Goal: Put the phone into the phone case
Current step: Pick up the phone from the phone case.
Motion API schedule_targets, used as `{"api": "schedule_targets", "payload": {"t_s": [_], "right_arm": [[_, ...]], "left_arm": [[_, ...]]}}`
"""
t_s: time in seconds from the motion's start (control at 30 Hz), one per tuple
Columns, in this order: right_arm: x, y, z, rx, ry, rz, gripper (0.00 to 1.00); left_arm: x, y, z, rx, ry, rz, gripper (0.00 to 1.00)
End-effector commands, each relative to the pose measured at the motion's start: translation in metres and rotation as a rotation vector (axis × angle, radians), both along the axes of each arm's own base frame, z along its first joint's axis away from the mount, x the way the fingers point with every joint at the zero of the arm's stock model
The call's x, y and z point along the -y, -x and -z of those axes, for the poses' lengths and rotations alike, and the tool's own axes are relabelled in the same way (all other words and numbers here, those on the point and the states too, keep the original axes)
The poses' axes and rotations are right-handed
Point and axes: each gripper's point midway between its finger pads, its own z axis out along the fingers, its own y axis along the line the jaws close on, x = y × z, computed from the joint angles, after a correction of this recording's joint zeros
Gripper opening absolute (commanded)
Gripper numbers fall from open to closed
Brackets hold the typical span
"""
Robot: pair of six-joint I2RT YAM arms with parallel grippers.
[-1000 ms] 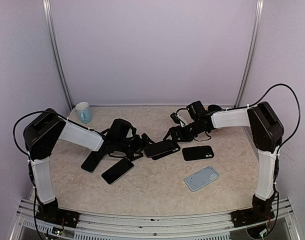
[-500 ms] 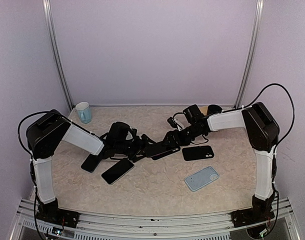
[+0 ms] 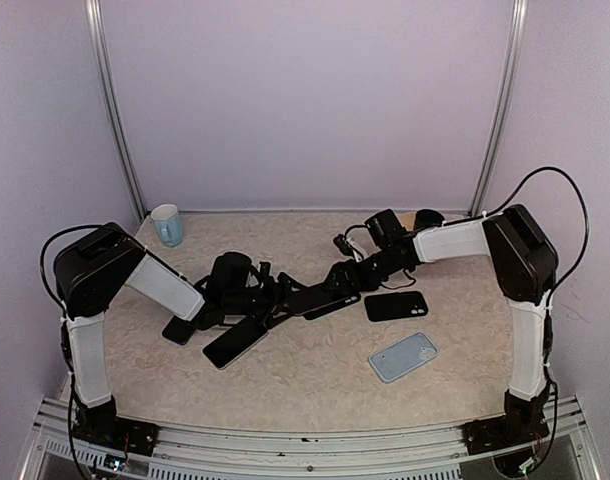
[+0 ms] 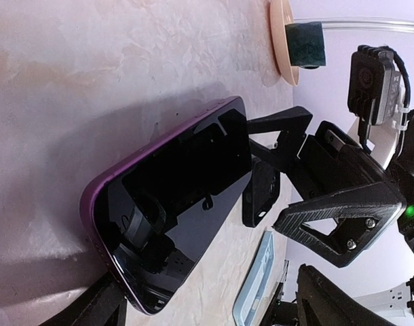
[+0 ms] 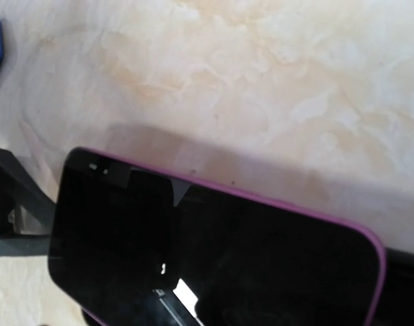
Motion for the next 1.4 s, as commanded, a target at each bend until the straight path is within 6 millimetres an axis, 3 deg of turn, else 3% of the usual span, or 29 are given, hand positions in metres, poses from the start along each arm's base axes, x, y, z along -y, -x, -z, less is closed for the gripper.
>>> {"api": "schedule_targets", "payload": {"t_s": [0.0,0.53,0.93,1.17,1.37], "right_arm": [[-0.019,0.012,0.004,-0.022,-0.018,-0.051,0.97],[-0.023,0.018,0.016,-0.038,0.002,-0.072,0.97],[-0.026,0.023,0.014,-0.040,-0.015,-0.098,0.97],[-0.027,0.022,0.012,-0.039,-0.018,-0.097,0.97],[-0.029,0.021,0.007,-0.034,-0.027,-0.098,0.97]], "left_arm": [[0.006,0.002,-0.012,0.046,0.060,0.022,0.84],[-0.013,-0.011,0.011,0.019,-0.008,-0.088,0.80],[-0.008,-0.017,-0.008,0.109,0.034,-0.071,0.66],[-0.004,-0.014,-0.024,0.162,0.078,-0.044,0.52],[-0.006,-0.013,-0.024,0.166,0.062,-0.046,0.32]]}}
